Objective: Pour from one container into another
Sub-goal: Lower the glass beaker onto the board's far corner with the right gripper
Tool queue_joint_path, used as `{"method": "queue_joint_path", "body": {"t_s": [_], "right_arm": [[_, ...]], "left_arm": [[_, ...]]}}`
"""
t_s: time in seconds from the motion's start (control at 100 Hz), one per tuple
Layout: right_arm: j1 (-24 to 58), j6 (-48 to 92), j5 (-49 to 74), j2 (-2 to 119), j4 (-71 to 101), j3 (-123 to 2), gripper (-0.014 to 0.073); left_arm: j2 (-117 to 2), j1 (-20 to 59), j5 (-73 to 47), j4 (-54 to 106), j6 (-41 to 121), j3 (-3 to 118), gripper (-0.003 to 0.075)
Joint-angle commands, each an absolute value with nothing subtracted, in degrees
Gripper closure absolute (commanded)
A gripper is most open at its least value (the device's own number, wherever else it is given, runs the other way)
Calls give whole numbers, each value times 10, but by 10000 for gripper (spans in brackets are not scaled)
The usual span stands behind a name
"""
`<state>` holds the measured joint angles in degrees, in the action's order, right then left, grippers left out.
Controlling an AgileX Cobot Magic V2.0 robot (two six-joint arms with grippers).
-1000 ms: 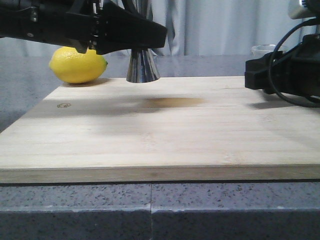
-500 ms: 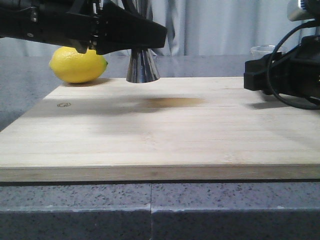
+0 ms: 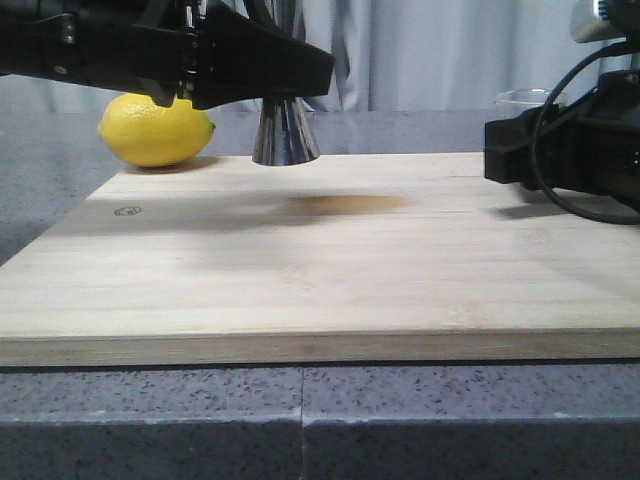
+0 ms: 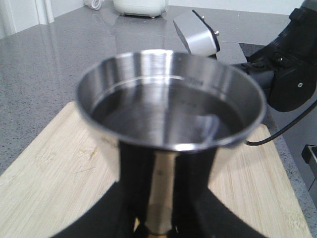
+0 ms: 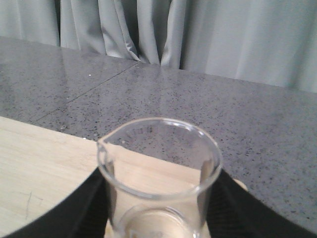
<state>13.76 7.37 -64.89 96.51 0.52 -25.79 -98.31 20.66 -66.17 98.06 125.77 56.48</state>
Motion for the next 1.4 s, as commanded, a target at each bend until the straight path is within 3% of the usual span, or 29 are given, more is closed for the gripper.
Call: {"method": "queue_joint_path", "body": {"t_s": [0.0, 0.2, 0.47, 0.73, 1.15, 1.39], "right_arm": [[134, 77, -698, 949, -7, -269, 329], [134, 77, -698, 949, -9, -269, 257], [134, 77, -698, 949, -9, -269, 250], [134, 77, -707, 949, -9, -269, 135], [134, 77, -710, 949, -9, -269, 128], [134, 75, -707, 948, -9, -267, 60]], "left_arm": [[-956, 213, -701, 1018, 1251, 581, 661], [-956, 213, -701, 1018, 1251, 581, 661], [-956, 213, -701, 1018, 1251, 581, 661], [-956, 213, -700, 1018, 1251, 581, 661], [-956, 213, -692, 1018, 1251, 581, 661], [-956, 213, -692, 1018, 1251, 581, 661]]}}
